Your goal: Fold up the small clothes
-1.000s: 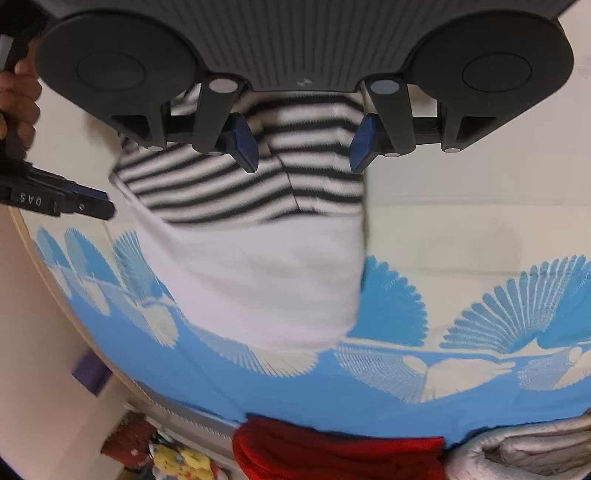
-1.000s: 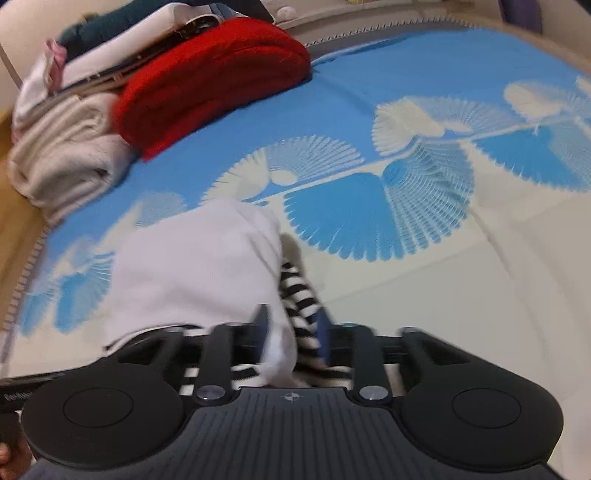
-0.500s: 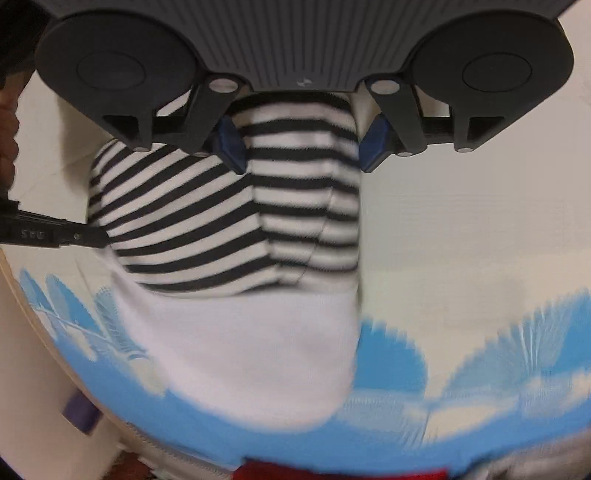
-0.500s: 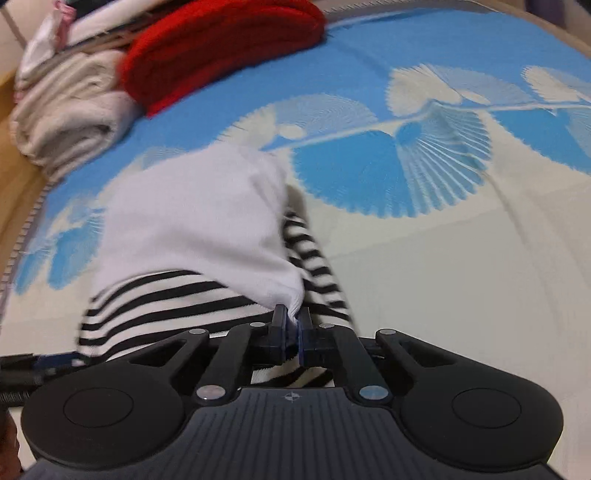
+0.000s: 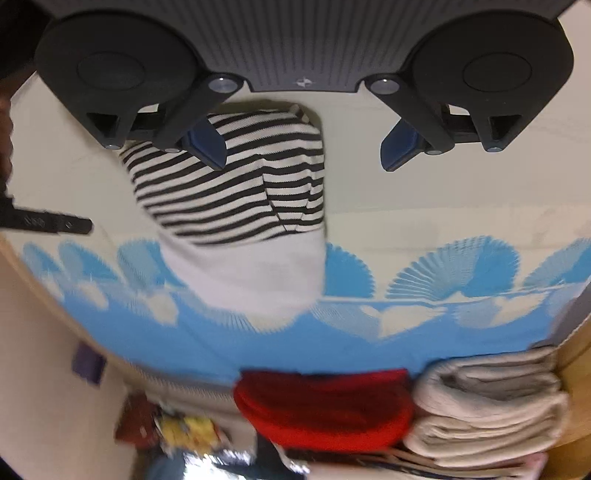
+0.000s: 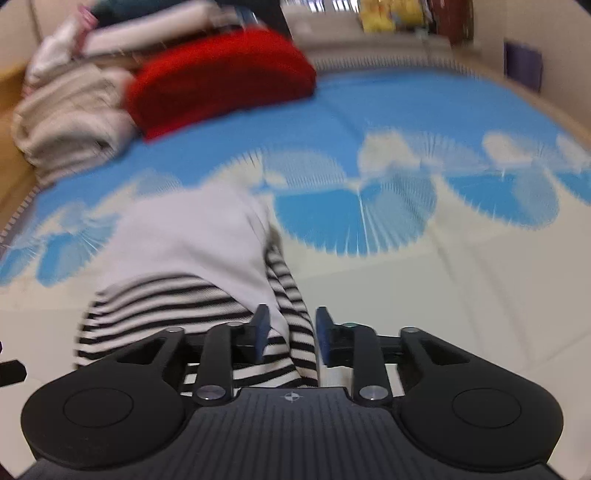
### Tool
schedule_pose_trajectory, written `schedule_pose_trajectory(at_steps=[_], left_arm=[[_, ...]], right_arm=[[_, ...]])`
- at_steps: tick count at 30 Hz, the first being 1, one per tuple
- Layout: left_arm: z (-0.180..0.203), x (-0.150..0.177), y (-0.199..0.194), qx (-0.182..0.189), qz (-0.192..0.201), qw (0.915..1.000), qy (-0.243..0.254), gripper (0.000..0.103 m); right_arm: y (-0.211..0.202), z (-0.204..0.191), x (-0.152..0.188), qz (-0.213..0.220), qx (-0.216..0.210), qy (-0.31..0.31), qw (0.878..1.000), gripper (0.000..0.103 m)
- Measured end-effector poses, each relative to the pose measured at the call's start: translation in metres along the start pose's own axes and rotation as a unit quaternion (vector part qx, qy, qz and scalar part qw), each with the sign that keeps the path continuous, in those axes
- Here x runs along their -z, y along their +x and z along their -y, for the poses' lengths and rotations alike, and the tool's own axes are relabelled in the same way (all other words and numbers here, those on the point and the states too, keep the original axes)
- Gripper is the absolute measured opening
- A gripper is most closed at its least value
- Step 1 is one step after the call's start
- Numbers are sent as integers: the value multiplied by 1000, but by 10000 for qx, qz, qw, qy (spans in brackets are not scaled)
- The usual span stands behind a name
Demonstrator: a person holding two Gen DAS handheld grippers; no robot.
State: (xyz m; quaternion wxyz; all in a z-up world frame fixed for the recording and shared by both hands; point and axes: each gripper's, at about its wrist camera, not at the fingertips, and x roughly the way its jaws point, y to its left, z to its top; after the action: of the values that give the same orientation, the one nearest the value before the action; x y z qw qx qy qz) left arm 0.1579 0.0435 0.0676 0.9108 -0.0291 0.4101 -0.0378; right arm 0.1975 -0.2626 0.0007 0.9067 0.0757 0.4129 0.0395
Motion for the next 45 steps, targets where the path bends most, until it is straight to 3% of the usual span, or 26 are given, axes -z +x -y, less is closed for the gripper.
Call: schedule_pose_trajectory(at_steps=[4,8,11,18,25,28,32,35,45], left_arm=[[20,20,-36,-4,364,9993,23,93],[38,42,-52,274,449,9985,-136,93],[50,59,-55,-56,565,9982,-203,93],[48,68,-46,-93,245,9982,-542,93],[47,65,-30,-449,166,9981,-381,93],[47,66,-27,-452,151,9981,-400,93],[49,69,-28,-384,153,9984,-384,93],[52,70,-27,-370,146,9986,-335,93],[60,71,-21,-252,265,9992,-171,96]], right_arm=[[-63,-11,14,561,-108,-243,9981,40],[-113,-26,42,909,-111,-491,9946,53],[-131,-33,67,958,-65,-522,9940,53],[-122,-54,93,853,77,-878,9925,53],[-102,-52,92,543,38,-686,9962,55],[-98,-54,91,572,115,-670,9960,65],[-98,-59,92,613,116,-650,9959,89],[-98,-62,92,616,111,-689,9957,98],[-89,-60,92,374,46,-614,9974,102]])
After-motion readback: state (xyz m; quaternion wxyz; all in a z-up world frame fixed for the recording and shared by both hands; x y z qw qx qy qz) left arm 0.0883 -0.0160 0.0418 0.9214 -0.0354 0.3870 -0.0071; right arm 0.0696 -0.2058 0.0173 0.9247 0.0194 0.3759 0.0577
